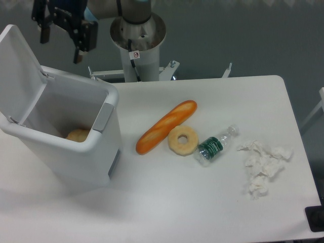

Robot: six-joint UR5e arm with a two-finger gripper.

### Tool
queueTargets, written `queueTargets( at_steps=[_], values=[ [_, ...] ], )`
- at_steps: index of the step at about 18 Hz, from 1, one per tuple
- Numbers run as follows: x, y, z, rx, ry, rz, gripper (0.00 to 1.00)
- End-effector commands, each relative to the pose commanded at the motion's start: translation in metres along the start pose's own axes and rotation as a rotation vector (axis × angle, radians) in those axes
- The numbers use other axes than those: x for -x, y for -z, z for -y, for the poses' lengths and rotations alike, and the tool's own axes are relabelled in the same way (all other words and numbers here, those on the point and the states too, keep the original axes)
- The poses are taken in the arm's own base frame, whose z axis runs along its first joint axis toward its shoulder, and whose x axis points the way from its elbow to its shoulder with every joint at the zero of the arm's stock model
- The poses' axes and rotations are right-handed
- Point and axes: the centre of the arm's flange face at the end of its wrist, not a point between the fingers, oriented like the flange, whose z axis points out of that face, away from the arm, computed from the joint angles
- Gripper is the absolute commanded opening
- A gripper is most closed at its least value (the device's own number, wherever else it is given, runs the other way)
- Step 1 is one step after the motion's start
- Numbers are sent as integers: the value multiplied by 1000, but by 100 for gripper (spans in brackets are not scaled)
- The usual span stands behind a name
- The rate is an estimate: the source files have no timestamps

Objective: Close the trash can
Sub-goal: 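Move the open gripper up and over toward the raised trash can lid, then position the gripper behind the raised white lid's edge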

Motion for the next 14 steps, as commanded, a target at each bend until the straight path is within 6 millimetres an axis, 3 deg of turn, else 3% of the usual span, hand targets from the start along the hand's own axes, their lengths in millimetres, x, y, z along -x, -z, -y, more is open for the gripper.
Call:
queueTargets(
  at_steps=[6, 14],
  values=[
    [-19, -2, 1, 6, -18, -46, 100],
    [-22, -10, 6, 1, 54, -74, 100]
  ],
)
